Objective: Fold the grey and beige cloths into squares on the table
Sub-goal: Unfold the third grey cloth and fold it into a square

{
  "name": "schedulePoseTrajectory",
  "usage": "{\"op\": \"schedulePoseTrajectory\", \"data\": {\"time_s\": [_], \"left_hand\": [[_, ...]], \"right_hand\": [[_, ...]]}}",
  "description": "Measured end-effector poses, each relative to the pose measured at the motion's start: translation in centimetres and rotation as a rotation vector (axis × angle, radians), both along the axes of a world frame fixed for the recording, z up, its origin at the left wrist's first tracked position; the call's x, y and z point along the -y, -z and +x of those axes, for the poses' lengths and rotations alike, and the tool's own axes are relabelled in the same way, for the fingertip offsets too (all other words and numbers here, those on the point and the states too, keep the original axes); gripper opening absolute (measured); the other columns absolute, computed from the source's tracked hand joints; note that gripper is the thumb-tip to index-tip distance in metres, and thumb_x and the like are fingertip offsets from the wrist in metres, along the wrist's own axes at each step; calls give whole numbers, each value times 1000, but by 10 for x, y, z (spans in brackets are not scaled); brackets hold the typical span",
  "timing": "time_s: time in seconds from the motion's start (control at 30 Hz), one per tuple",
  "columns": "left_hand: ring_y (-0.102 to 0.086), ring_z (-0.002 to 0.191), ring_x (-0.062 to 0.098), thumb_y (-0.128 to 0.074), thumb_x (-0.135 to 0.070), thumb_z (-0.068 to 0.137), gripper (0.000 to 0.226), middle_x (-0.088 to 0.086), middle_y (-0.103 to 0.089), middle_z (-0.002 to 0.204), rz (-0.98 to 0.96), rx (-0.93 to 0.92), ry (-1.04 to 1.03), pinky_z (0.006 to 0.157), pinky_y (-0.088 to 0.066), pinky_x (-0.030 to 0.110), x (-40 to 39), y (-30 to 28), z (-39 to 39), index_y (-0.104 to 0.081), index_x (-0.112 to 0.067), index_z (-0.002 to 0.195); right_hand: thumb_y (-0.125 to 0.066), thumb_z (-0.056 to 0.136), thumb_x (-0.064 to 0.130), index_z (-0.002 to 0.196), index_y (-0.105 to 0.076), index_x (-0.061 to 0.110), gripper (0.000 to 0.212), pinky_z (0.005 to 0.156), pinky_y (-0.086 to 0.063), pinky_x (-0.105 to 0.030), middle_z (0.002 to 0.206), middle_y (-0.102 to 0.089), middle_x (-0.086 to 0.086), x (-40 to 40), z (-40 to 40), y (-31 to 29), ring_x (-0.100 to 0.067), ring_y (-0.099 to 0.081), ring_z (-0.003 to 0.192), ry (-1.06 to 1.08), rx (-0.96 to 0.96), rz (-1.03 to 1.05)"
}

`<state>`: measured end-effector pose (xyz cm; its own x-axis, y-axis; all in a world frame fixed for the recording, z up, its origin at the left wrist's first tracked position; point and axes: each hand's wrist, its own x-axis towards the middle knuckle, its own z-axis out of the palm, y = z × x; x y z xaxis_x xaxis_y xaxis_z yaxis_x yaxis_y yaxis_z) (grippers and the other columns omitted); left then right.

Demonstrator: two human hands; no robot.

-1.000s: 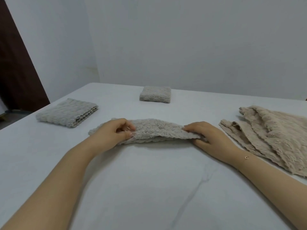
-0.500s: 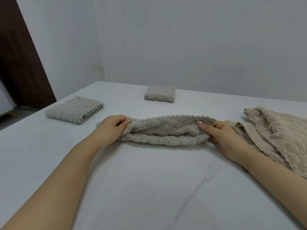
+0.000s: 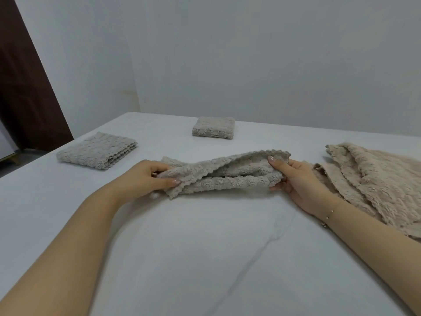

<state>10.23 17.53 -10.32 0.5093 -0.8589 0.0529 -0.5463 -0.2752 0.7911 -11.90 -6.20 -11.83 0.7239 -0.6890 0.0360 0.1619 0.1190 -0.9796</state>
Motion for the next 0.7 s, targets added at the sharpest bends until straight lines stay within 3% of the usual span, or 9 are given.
{"op": "schedulePoseTrajectory", "data": {"time_s": [0.1,0.2,0.3,0.37,0.47,0.57,0.7], "left_hand": [[-56,61,8,-76,-41,75,25,-6,-67,66,5,-73,-9,58,-39,14,-3,-5,1,-71,-17,73],[-59,69,10,-73,-76,43,70,8,-71,78,75,-60,9,68,-41,24,-5,-10,0,-73,-17,80],[-53,58,9,-73,-70,54,57,8,-63,62,136,-75,42,60,-40,18,-4,-15,-10,-71,-15,70],[-33,45,10,-70,-51,74,48,0,-37,50,184,-97,82,47,-28,17,-2,-19,-18,-51,-14,52],[-21,48,12,-67,-40,82,53,0,-18,58,207,-187,143,45,-24,16,-4,-25,-24,-26,-18,58],[-16,52,14,-68,-44,78,49,-1,-18,57,147,-192,115,45,-18,18,-8,-31,-24,-33,-17,57],[-22,45,11,-68,-47,77,41,-5,-31,48,25,-157,-7,42,-18,16,-6,-32,-19,-62,-7,68]], "right_hand": [[-60,88,17,84,-66,2,17,46,-54,-22,69,-73,-5,1,0,0,-14,-65,55,12,-12,6],[-59,90,17,83,-66,3,17,44,-53,-21,66,-72,-5,4,0,-1,-14,-65,52,25,-9,30],[-60,90,18,83,-65,4,17,44,-53,-21,66,-72,-4,5,1,-1,-13,-64,51,45,-17,43],[-61,89,20,88,-66,1,20,50,-57,-25,72,-73,-8,6,1,1,-16,-68,57,45,-23,51],[-65,85,21,97,-66,-3,28,62,-60,-31,84,-73,-15,8,1,5,-23,-71,69,48,-12,83],[-65,84,21,99,-66,-2,28,61,-59,-28,86,-74,-15,9,2,5,-23,-71,72,37,6,85],[-66,80,23,95,-65,0,28,59,-58,-26,83,-74,-11,8,2,4,-19,-71,70,28,24,83]]}}
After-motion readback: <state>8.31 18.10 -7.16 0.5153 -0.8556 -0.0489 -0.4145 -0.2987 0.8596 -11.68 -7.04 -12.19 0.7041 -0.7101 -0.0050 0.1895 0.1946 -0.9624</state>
